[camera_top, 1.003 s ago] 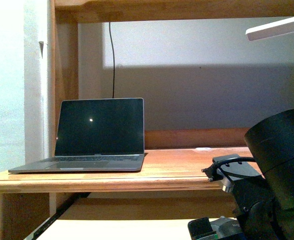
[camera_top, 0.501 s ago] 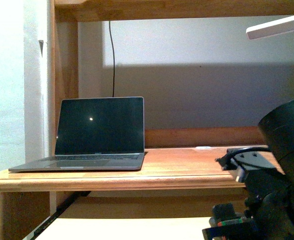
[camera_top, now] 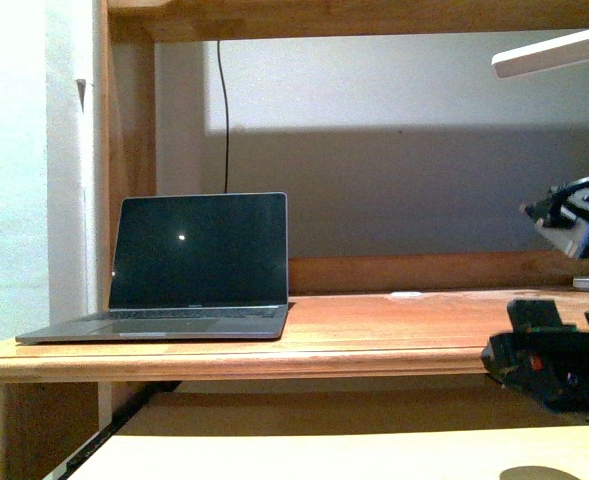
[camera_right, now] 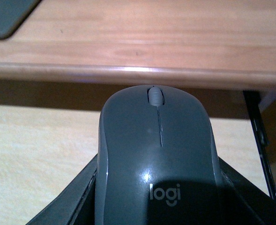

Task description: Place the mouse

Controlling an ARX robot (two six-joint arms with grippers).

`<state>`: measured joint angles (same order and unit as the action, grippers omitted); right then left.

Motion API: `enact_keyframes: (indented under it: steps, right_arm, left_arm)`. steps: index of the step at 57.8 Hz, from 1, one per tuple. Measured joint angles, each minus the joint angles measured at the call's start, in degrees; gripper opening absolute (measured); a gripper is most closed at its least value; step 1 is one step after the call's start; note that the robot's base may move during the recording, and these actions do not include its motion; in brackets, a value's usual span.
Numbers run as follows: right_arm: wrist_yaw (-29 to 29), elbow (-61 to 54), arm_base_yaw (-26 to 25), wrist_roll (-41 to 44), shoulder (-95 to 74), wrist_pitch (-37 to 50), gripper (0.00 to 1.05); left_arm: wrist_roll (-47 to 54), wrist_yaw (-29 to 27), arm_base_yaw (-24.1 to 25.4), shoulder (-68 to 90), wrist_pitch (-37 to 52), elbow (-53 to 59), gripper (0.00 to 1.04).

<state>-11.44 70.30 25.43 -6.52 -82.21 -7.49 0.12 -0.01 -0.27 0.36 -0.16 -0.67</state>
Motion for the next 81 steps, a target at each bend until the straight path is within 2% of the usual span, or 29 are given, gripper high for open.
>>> enact_keyframes:
  steps: [21, 38, 55, 72, 81]
  right_arm:
    - [-10.0, 27.7, 6.1, 1.5, -23.0, -1.9, 0.55]
    - [-16.6, 48.0, 8.3, 5.8, -38.9, -6.1, 0.55]
    - [-19.1, 55.6, 8.5, 7.0, -47.1, -8.7, 0.55]
    - [-19.8, 55.7, 8.3, 7.4, -47.7, -6.6, 0.98]
    - [-15.8, 47.8, 6.4, 7.0, -42.2, -1.4, 0.97]
  left_arm:
    - [0.0, 0.0, 0.0, 0.0, 0.0, 0.0, 0.97]
    - [0.0, 0.0, 0.0, 0.0, 0.0, 0.0, 0.97]
    - [0.0, 0.0, 0.0, 0.0, 0.0, 0.0, 0.97]
    - [0.0, 0.0, 0.0, 0.0, 0.0, 0.0, 0.97]
    - [0.0, 0.0, 0.0, 0.0, 0.0, 0.0, 0.97]
